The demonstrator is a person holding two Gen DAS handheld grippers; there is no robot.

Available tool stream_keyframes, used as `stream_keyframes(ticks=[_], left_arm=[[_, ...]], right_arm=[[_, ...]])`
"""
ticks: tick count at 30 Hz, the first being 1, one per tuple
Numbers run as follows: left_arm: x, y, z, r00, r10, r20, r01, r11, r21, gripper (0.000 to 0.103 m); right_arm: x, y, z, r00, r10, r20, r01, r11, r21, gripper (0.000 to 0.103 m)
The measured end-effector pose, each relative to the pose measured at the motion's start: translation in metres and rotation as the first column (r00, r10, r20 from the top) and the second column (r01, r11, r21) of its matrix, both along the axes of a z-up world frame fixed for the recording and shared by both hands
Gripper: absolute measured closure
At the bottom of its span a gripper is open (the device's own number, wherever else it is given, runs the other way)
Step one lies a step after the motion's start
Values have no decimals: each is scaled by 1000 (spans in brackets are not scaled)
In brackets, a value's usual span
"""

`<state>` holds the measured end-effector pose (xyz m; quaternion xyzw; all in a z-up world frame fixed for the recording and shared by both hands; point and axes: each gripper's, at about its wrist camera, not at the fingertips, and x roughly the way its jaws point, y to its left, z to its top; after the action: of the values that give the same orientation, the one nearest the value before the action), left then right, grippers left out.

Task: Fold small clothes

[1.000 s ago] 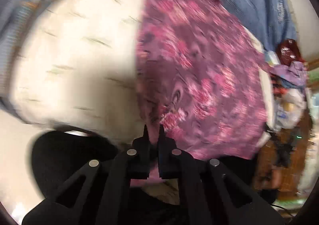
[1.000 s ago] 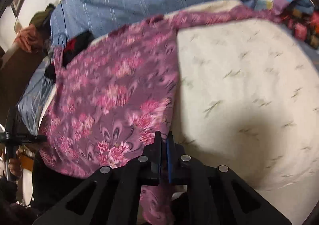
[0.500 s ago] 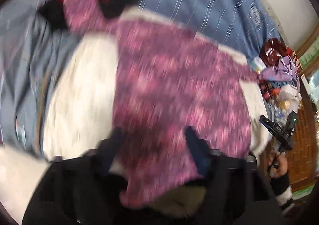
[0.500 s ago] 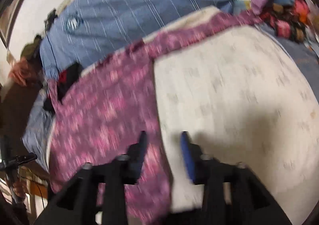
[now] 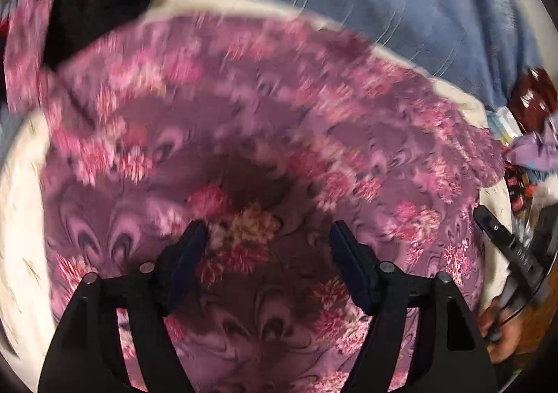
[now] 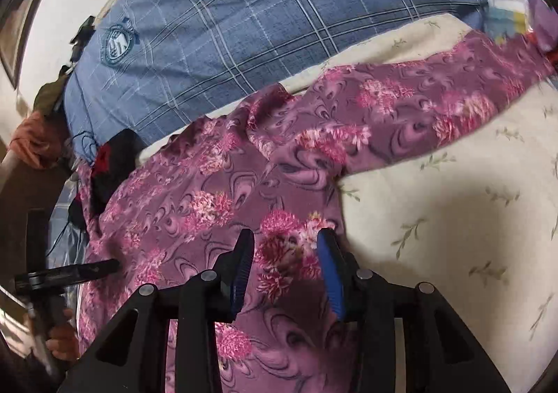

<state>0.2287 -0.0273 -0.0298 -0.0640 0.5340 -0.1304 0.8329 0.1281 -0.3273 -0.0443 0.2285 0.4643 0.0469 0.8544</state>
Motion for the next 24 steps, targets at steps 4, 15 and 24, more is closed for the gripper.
stream_keyframes(ticks=[4, 15, 24], left_arm=[[0, -5, 16, 995, -84, 46, 87, 994, -67, 27], [47, -26, 8, 996, -40, 81, 55, 979, -194, 27], [51, -35, 7, 992, -88, 93, 105, 975, -197, 27]], right_arm=[[0, -68, 26, 991, -124, 53, 123, 992, 24, 61], [25, -298, 6, 735, -677, -36, 676, 727, 118, 50], [69, -315, -18, 694, -719, -28, 716, 686, 126, 95]])
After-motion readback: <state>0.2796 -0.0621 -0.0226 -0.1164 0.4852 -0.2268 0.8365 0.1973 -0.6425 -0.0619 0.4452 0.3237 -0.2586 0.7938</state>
